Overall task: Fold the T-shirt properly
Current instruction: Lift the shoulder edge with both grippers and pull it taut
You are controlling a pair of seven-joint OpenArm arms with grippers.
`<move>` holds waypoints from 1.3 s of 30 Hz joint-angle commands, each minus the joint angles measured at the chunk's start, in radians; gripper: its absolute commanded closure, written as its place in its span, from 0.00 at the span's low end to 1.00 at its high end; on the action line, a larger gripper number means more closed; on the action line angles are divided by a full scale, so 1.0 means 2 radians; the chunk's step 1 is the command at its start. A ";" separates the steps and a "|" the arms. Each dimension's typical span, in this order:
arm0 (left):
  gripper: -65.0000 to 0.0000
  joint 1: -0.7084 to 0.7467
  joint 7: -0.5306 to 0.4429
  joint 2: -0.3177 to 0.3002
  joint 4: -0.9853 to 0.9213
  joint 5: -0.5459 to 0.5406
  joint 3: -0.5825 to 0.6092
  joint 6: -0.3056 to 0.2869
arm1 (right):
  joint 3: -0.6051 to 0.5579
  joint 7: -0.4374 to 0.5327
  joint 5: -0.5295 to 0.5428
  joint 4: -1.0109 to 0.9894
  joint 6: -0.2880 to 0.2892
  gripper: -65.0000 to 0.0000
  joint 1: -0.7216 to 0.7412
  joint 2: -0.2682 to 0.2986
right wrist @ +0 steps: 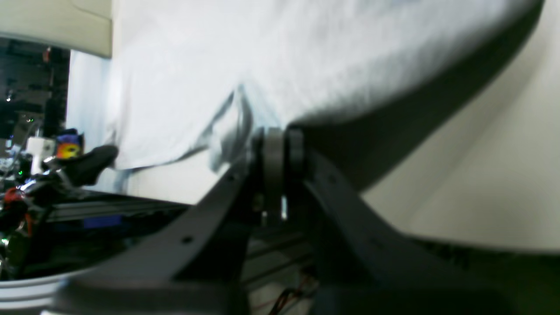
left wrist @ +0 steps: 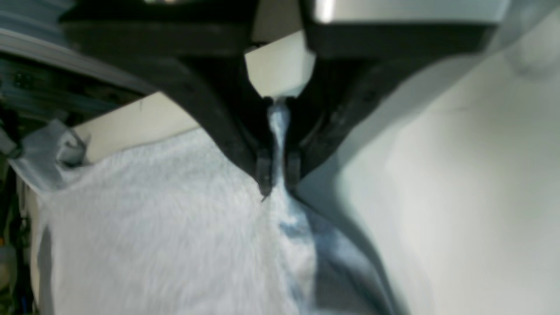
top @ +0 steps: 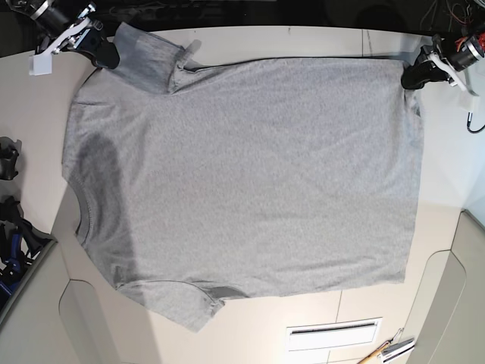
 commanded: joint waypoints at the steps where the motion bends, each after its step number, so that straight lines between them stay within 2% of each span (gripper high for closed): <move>1: 1.00 -0.001 -0.014 -0.010 0.012 -0.016 -0.016 -0.003 | 0.008 0.007 0.014 0.020 0.008 1.00 -0.003 0.005; 5: 1.00 -0.001 -0.036 -0.011 0.018 -0.026 -0.045 -0.003 | 0.014 0.012 0.008 0.058 0.009 1.00 0.000 0.005; 10: 1.00 -0.002 -0.073 -0.010 0.018 -0.020 -0.040 -0.003 | 0.014 0.025 -0.035 0.061 0.008 1.00 0.048 0.005; 15: 1.00 -0.010 -0.157 -0.010 0.017 0.062 -0.036 -0.003 | 0.002 0.028 -0.071 0.049 0.008 1.00 0.105 0.005; 21: 1.00 -0.078 -0.176 -0.010 0.015 0.141 0.015 -0.003 | -0.042 0.039 -0.117 0.000 0.007 1.00 0.181 0.005; 25: 1.00 -0.116 -0.220 -0.010 0.000 0.220 0.049 -0.003 | -0.062 0.039 -0.138 -0.033 0.007 1.00 0.227 0.005; 28: 1.00 -0.144 -0.243 -0.011 -0.031 0.259 0.060 0.019 | -0.068 0.039 -0.162 -0.054 0.007 1.00 0.264 0.005; 31: 1.00 -0.177 -0.244 -0.013 -0.067 0.267 0.061 0.019 | -0.068 0.039 -0.187 -0.077 0.007 1.00 0.302 0.008; 39: 1.00 -0.203 -0.249 -0.014 -0.092 0.262 0.072 0.019 | -0.084 0.041 -0.188 -0.164 0.007 1.00 0.356 0.032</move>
